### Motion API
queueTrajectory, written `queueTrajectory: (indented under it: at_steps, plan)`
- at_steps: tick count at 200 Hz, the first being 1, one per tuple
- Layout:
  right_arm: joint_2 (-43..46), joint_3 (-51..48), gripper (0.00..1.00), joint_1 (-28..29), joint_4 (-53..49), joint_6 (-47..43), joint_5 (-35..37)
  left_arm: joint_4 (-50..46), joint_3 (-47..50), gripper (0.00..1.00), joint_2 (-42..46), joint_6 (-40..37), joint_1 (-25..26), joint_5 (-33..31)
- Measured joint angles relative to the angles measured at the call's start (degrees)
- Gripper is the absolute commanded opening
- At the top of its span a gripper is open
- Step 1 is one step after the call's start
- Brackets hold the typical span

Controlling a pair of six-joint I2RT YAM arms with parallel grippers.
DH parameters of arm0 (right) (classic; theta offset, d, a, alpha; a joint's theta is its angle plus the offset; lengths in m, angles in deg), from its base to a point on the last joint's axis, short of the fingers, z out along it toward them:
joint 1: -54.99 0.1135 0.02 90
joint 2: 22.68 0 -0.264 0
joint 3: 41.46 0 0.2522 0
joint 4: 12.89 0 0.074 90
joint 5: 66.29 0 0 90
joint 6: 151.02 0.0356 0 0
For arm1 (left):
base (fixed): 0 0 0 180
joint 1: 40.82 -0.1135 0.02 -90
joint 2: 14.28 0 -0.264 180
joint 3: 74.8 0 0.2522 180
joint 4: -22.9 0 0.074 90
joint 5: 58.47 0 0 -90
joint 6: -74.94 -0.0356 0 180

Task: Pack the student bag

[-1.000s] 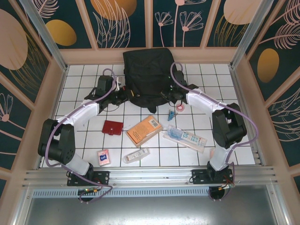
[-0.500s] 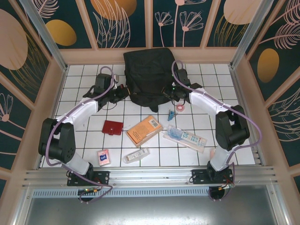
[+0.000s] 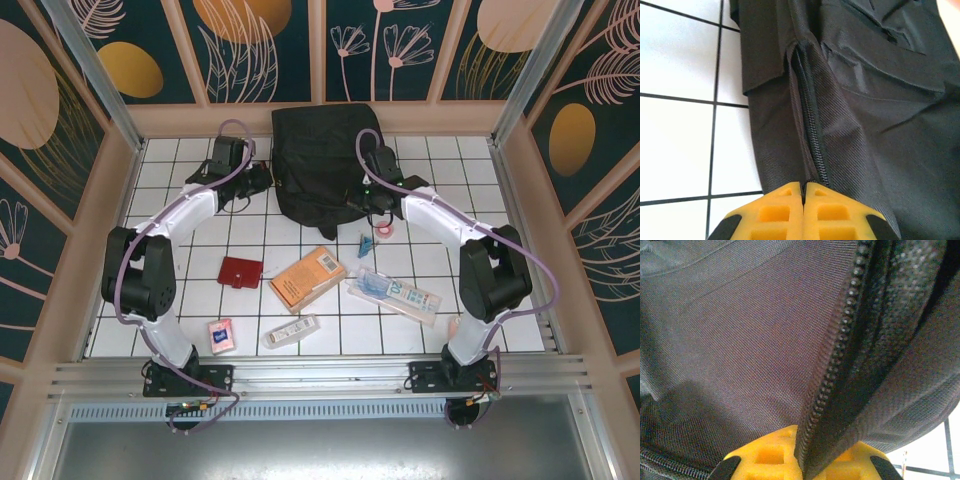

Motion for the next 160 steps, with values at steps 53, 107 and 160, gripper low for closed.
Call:
queueTrajectory:
  at_steps: [53, 107, 160]
  plan:
    - [0.0, -0.02, 0.0, 0.02, -0.5, -2.89, 0.07, -0.31, -3.5, 0.0, -3.02, -1.33, -0.61, -3.08]
    - [0.11, -1.99, 0.0, 1.11, 0.52, -6.73, -1.81, 0.24, -8.72, 0.0, -8.13, -1.31, -1.84, -2.84]
    - [0.11, -2.08, 0.0, 2.93, 0.59, -9.05, -1.73, 0.09, -12.81, 0.0, -11.15, -1.25, -2.93, -3.1]
